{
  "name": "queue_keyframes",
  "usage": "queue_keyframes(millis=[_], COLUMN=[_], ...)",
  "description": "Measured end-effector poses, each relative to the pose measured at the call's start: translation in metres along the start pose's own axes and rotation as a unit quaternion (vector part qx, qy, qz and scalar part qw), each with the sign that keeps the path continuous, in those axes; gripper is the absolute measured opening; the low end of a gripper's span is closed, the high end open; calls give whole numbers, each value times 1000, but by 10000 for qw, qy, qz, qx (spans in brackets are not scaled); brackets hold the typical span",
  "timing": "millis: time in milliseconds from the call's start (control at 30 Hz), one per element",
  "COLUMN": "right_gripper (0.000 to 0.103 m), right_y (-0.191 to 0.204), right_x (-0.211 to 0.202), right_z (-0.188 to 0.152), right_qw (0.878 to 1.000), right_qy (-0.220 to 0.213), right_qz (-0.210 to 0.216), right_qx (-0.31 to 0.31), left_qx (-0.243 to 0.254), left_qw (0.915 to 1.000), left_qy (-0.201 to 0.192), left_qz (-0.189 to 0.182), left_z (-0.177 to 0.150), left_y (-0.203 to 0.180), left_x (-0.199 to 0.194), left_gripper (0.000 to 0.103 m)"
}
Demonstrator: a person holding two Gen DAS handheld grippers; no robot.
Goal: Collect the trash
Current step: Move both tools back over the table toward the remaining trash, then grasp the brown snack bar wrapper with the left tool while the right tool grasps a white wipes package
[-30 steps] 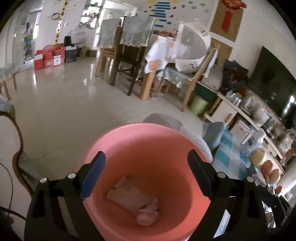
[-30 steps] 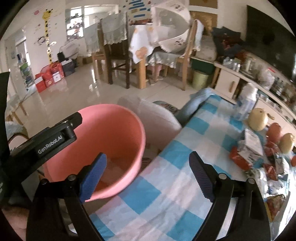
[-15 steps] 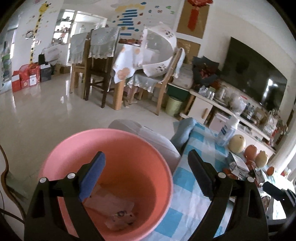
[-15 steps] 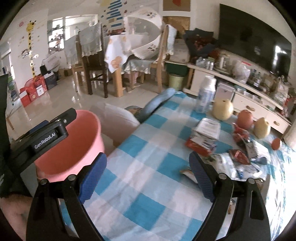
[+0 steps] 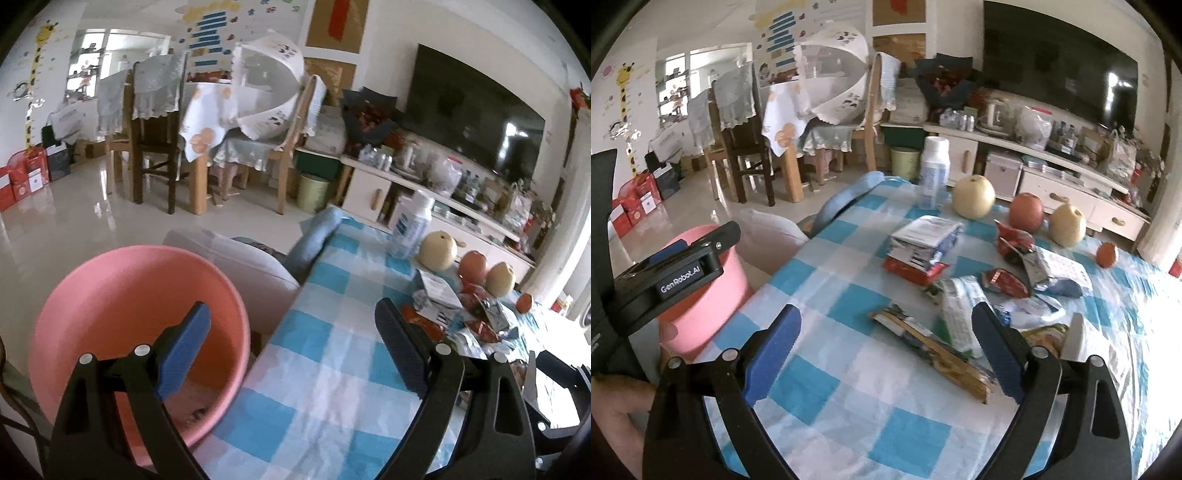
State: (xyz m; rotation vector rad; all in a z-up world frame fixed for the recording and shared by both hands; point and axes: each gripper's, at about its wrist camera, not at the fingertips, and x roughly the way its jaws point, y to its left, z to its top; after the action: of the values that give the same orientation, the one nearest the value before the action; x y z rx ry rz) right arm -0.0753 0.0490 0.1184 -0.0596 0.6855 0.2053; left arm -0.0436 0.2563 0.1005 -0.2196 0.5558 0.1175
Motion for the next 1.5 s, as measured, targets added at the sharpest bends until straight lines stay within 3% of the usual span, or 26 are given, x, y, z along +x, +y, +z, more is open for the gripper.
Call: queue_keyframes(millis=[367, 767, 1000, 1133, 1233, 1333, 1433, 1500], right_gripper=[94, 94, 94, 94, 94, 94, 94, 94], right_y=[-53, -149, -230, -264, -277, -279, -271, -264], right_x=[-8, -19, -8, 6, 23, 34, 34, 34], right_z=[-14, -31, -50, -59, -66, -70, -74, -76], right_qw=[9993, 9942, 9835, 9770, 9732, 9708, 9709, 9706], right_qy=[-42, -15, 321, 633, 935, 1155, 1276, 1379], right_qz=[-109, -527, -744, -523, -103, 229, 625, 771], right_qx=[349, 934, 1616, 1966, 2097, 2090, 1929, 1816], left_qx=[643, 1390, 1102, 1026, 987, 939, 1072, 1050], left_qw=[9970, 9841, 9764, 9750, 9708, 9675, 9686, 9692], left_qy=[190, 629, 1192, 1295, 1478, 1657, 1696, 1755], left_qz=[-382, -909, -1425, -1486, -1612, -1664, -1469, -1370], left_z=[-17, -45, -60, -67, -72, -79, -83, -85], left_y=[-51, -109, -130, -141, -150, -159, -169, -171], left_x=[4, 14, 28, 33, 39, 45, 51, 55], left_gripper=[91, 91, 91, 90, 89, 89, 88, 81])
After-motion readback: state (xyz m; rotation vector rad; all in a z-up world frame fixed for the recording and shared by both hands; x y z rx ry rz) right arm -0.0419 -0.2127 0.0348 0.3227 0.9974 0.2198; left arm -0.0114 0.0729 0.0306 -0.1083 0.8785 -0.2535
